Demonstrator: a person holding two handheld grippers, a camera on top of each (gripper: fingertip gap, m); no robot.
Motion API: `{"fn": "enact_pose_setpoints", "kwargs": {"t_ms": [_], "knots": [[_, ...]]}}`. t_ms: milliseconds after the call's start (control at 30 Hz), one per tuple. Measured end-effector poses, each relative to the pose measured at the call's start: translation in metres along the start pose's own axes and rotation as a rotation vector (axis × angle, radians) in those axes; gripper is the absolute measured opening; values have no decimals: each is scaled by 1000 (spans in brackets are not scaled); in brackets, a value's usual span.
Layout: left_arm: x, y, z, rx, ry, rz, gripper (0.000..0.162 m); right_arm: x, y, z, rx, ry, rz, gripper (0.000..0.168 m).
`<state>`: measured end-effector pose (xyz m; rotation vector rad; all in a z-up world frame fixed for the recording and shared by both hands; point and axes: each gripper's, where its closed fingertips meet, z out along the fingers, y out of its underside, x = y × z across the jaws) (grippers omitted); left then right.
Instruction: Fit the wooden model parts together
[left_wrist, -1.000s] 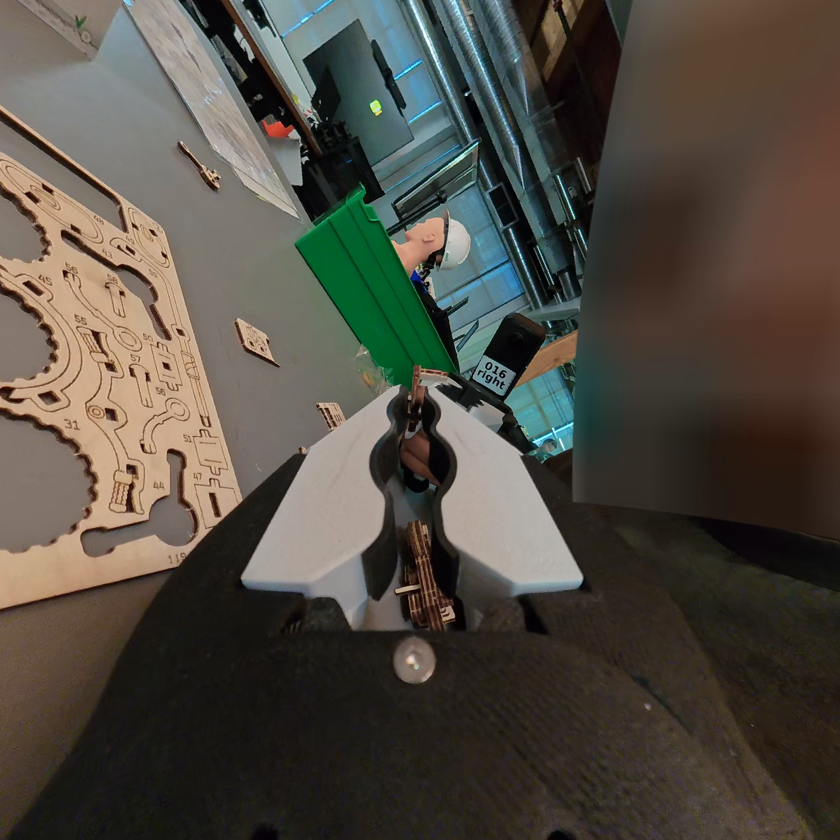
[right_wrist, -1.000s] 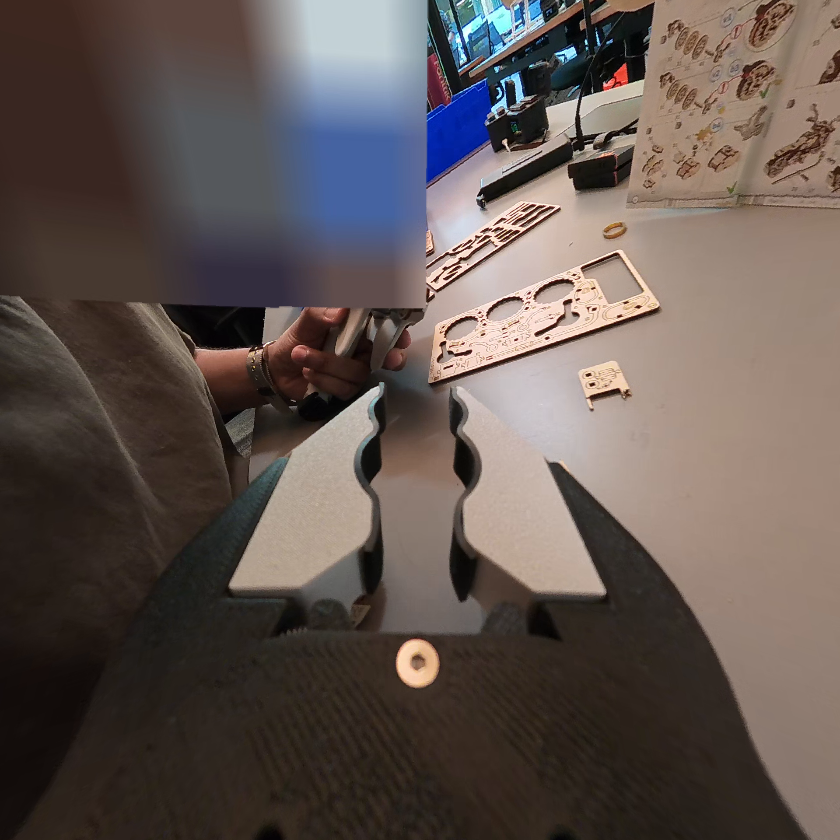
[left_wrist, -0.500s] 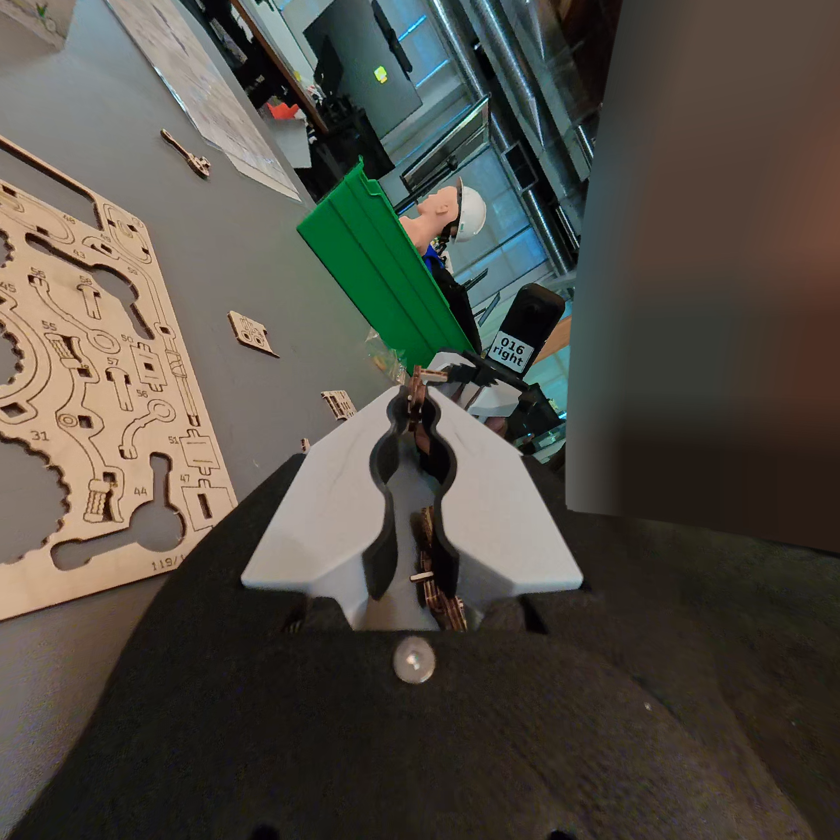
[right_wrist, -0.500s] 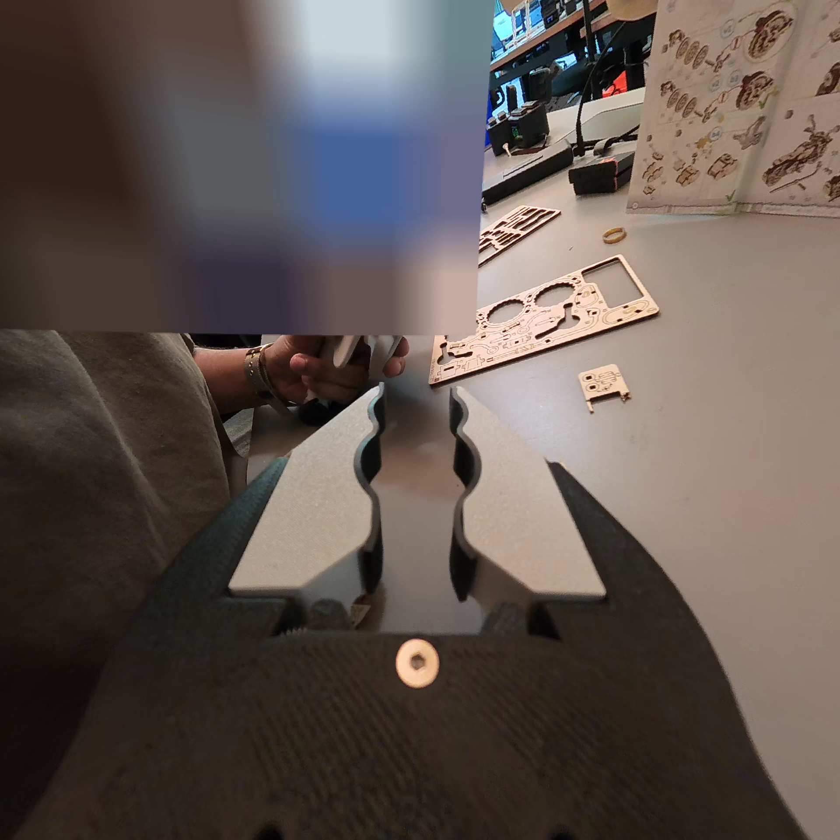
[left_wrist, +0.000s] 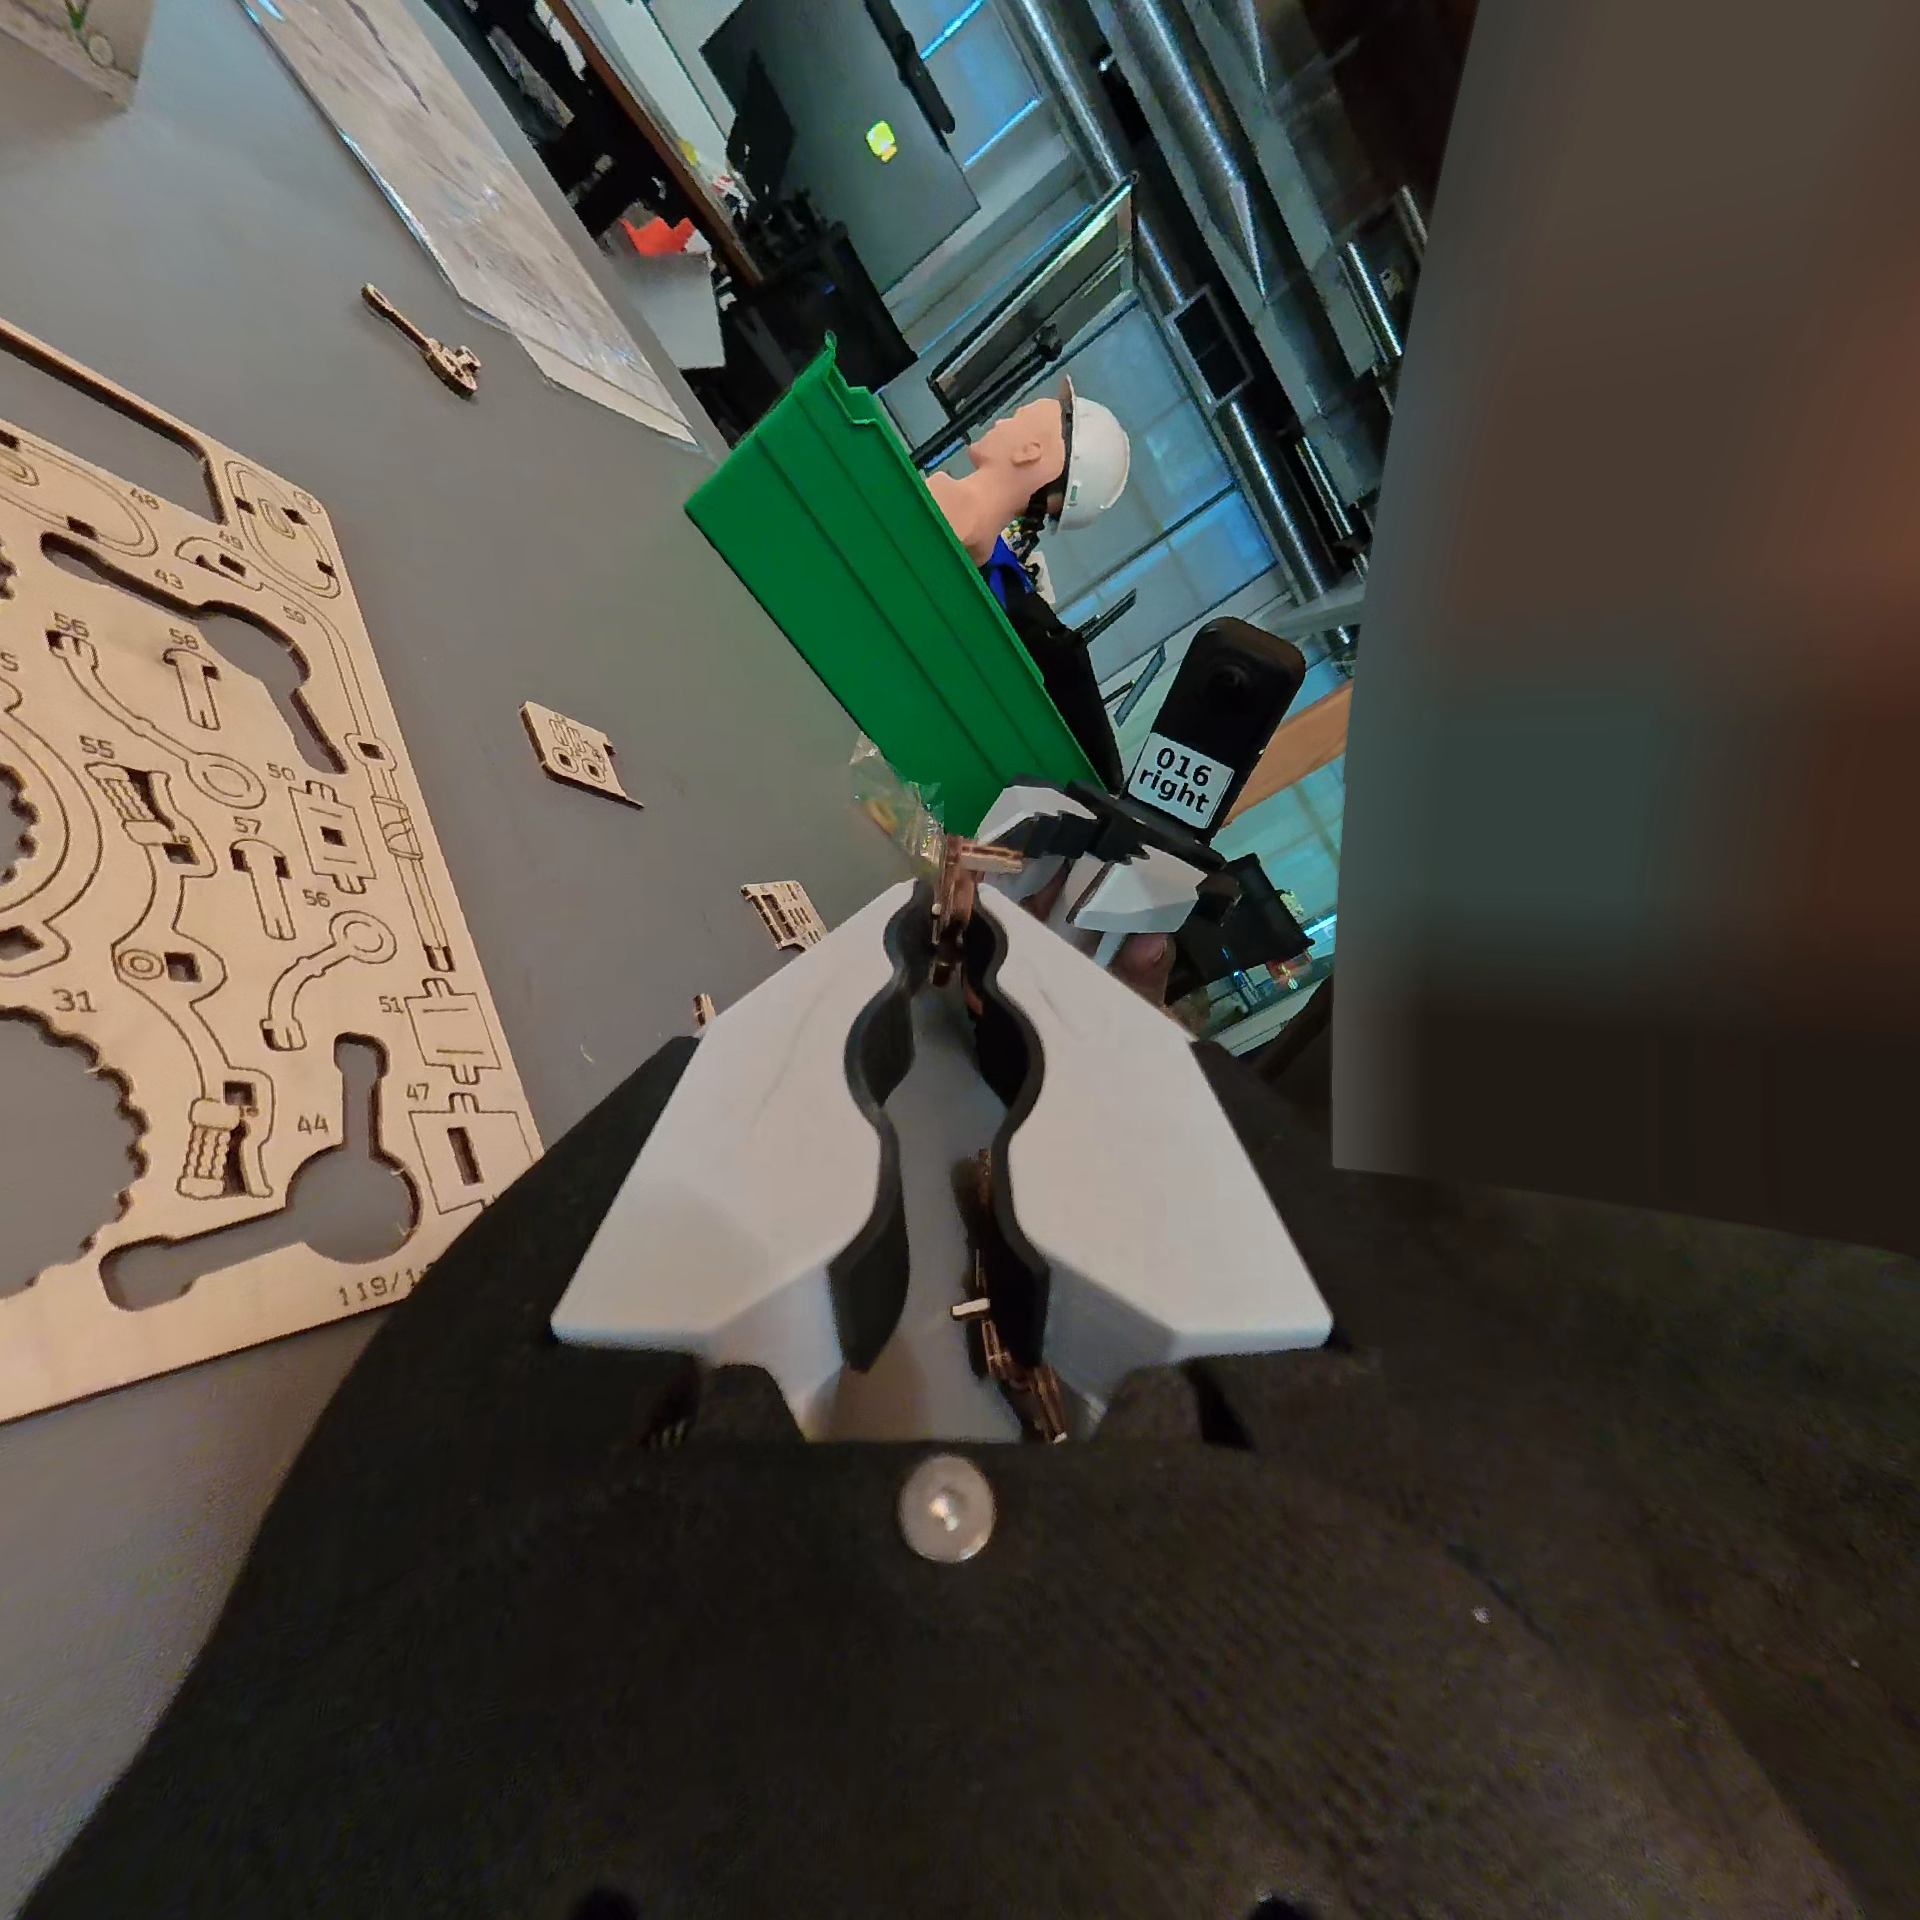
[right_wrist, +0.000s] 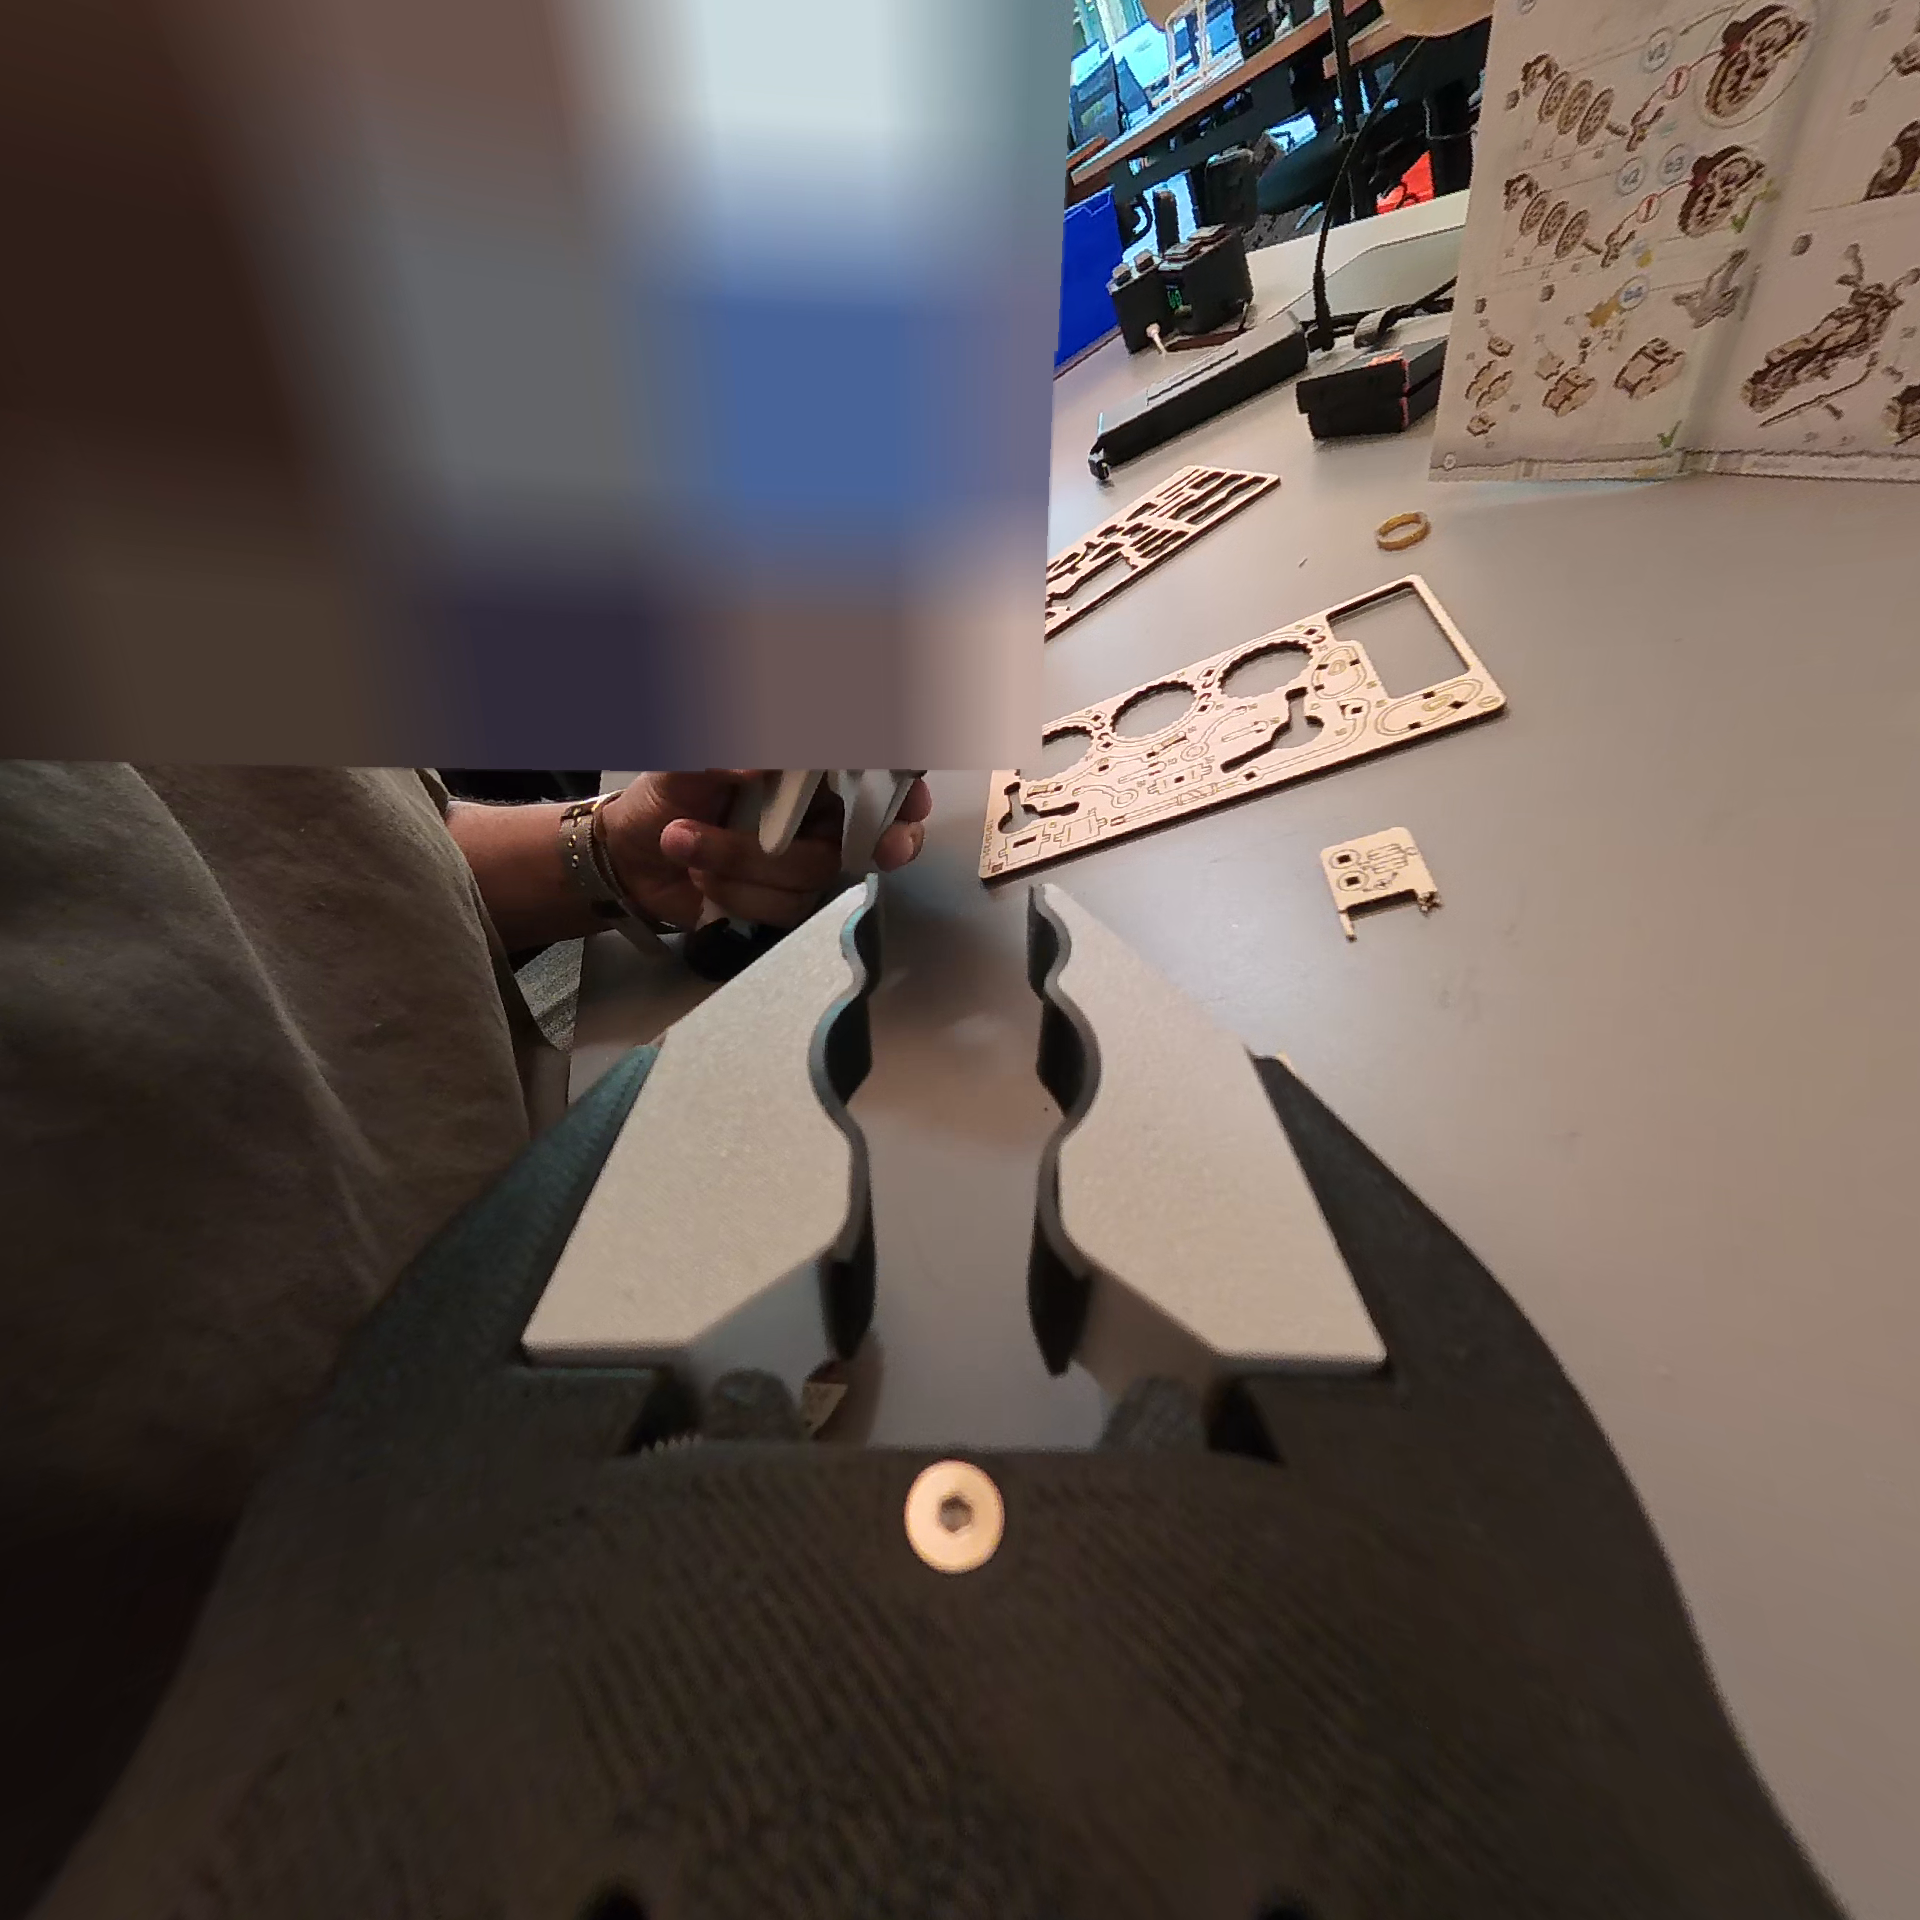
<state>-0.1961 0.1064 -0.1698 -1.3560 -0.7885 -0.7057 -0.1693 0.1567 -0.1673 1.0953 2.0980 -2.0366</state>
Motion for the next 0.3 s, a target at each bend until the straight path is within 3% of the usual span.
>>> {"fn": "enact_pose_setpoints", "kwargs": {"t_ms": [300], "knots": [[0, -1, -1, 6, 8, -19, 1, 0, 0, 0, 0, 1, 0, 26]]}}
